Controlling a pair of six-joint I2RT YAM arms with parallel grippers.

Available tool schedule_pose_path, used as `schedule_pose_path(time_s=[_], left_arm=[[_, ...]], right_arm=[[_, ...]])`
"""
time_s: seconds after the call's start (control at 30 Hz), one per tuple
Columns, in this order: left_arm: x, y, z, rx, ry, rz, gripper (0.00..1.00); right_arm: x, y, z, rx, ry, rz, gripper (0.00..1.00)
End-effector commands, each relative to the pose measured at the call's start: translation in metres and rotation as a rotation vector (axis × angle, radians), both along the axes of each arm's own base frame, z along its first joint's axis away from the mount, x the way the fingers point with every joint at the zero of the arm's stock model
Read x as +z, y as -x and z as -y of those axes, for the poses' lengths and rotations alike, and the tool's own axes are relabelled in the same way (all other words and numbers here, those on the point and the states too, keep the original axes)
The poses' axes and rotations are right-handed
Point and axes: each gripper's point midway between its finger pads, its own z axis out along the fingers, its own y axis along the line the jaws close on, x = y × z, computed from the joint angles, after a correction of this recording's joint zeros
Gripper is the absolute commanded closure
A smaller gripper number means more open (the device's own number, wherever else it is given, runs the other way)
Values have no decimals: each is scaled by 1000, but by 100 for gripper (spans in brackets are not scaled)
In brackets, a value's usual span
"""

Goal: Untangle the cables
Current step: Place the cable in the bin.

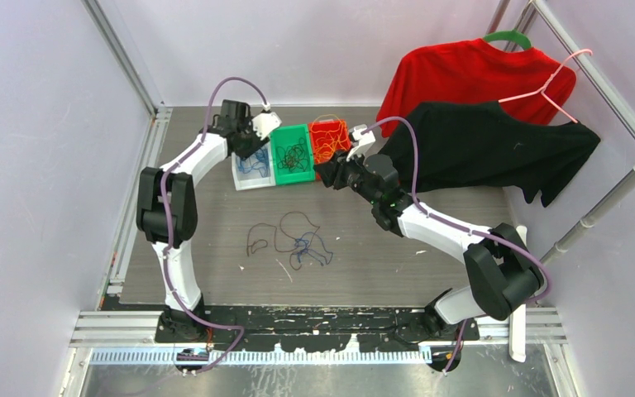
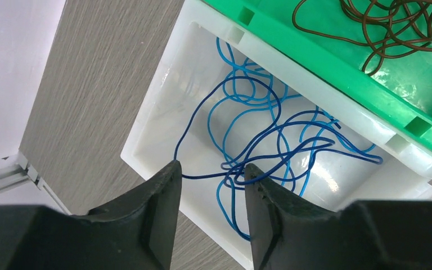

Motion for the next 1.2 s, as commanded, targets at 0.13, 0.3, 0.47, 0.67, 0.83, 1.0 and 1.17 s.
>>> schedule_pose_path(time_s=[0.13, 0.3, 0.47, 0.67, 0.83, 1.0, 1.17], left_arm=[[61, -8, -4, -32, 80, 29, 28], [72, 7, -12, -86, 70, -30, 16], [62, 28, -21, -144, 24, -110, 7], [54, 26, -24, -171, -11, -120, 4], [54, 32, -18, -195, 21, -178, 1], [50, 37, -20, -153, 116, -246, 0], [53, 27, -31, -90, 142, -232, 0]], right_arm=[[25, 0, -1, 14, -28, 52, 60], [29, 2, -1, 22, -31, 56, 60], [32, 4, 1, 22, -20, 66, 60], [33, 4, -3, 35, -28, 62, 59], [40, 0, -24, 106, -95, 30, 56], [44, -12, -49, 166, -176, 5, 54], [36, -38, -90, 260, -287, -69, 55]])
